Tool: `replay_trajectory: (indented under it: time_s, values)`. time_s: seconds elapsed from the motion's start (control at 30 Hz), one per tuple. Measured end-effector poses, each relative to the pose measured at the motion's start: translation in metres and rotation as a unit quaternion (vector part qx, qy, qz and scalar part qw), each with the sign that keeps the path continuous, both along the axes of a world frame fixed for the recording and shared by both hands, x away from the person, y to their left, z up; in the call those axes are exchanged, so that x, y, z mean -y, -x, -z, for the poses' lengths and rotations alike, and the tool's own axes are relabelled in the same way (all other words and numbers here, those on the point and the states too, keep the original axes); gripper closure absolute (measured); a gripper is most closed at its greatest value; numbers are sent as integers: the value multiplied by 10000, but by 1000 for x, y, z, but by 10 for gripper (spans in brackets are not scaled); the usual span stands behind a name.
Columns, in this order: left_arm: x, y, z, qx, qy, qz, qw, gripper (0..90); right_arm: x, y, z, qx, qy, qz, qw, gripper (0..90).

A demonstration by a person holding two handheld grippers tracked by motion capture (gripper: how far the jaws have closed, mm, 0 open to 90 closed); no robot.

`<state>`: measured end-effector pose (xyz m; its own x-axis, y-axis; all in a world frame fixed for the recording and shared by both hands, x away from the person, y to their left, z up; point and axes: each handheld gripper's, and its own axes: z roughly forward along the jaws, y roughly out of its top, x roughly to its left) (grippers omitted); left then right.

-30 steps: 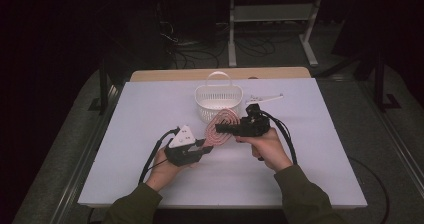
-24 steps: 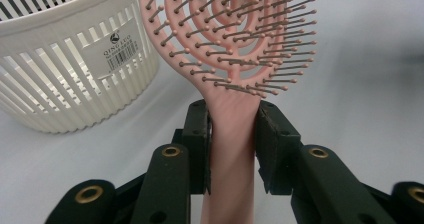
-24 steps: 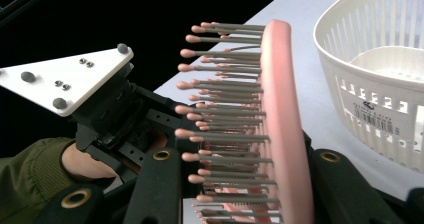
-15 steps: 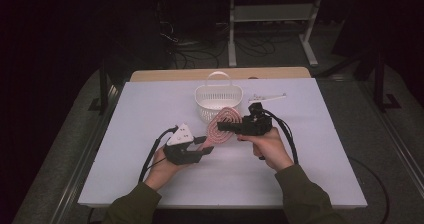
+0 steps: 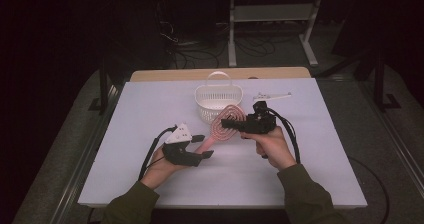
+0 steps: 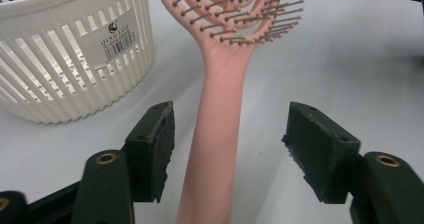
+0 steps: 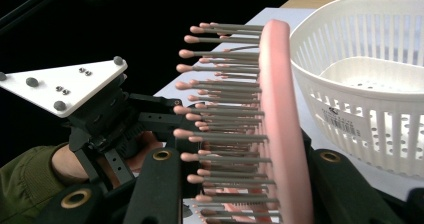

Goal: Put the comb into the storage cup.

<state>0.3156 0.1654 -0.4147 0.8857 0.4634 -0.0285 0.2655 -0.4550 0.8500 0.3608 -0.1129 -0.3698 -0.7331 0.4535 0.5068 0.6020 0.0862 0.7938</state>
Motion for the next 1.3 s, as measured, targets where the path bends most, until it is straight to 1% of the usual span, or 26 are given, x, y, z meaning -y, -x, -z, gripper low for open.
replay_trajectory:
  time_s: [0.13,0.17,0.3,0.43,0.53,0.6,0.77,0.8,0.87,0.9,0.93,0.97,1.0,1.03,1.07,1.1,1.13,1.23,1.27,1.3]
  values:
    - [-1,-1,0,-26,-41,8,10000,326,2,0,-1,20,-12,23,10000,631]
    - [-2,-1,0,-64,-43,18,10000,312,3,0,-1,16,-14,33,10000,631]
    - [-4,-1,0,-68,-71,-5,10000,272,5,0,-1,22,-14,55,10000,631]
    - [-7,-2,1,-96,-139,-32,9999,206,7,-1,-1,40,-4,82,10000,630]
    - [-11,-2,2,-138,-235,23,9996,176,10,-1,-2,38,-10,124,9999,630]
    - [-13,-2,3,-166,-271,47,9995,138,11,-1,-3,36,-16,153,9999,631]
    - [-19,-2,3,-248,-236,95,9994,49,14,-2,-3,42,-27,197,9998,630]
    - [-20,-2,3,-269,-229,85,9993,49,14,-2,-3,42,-32,203,9998,630]
    - [-26,0,3,-320,-181,45,9993,13,16,-2,-3,53,-35,227,9997,631]
    - [-26,0,3,-320,-181,45,9993,0,16,-2,-3,53,-35,227,9997,631]
    - [-31,2,3,-321,-154,63,9993,0,16,-1,-4,55,-41,237,9997,630]
    - [-31,2,3,-321,-154,63,9993,0,16,-1,-4,55,-41,237,9997,630]
    - [-35,6,3,-326,-186,121,9992,0,17,-1,-4,59,-52,250,9997,631]
    - [-35,6,3,-326,-186,121,9992,0,18,-1,-4,65,-63,259,9996,630]
    - [-39,11,4,-313,-279,147,9990,0,18,-1,-5,64,-67,263,9996,630]
    - [-39,11,4,-313,-279,147,9990,0,19,-1,-5,71,-68,273,9996,631]
    - [-42,15,4,-300,-320,149,9989,0,19,-1,-5,77,-67,279,9996,630]
    - [-46,19,5,-272,-336,148,9990,0,20,-2,-5,66,-85,298,9995,630]
    - [-50,22,7,-212,-335,101,9992,0,20,-2,-5,65,-85,304,9995,631]
    - [-50,22,7,-212,-335,101,9992,0,20,-2,-5,65,-85,304,9995,631]
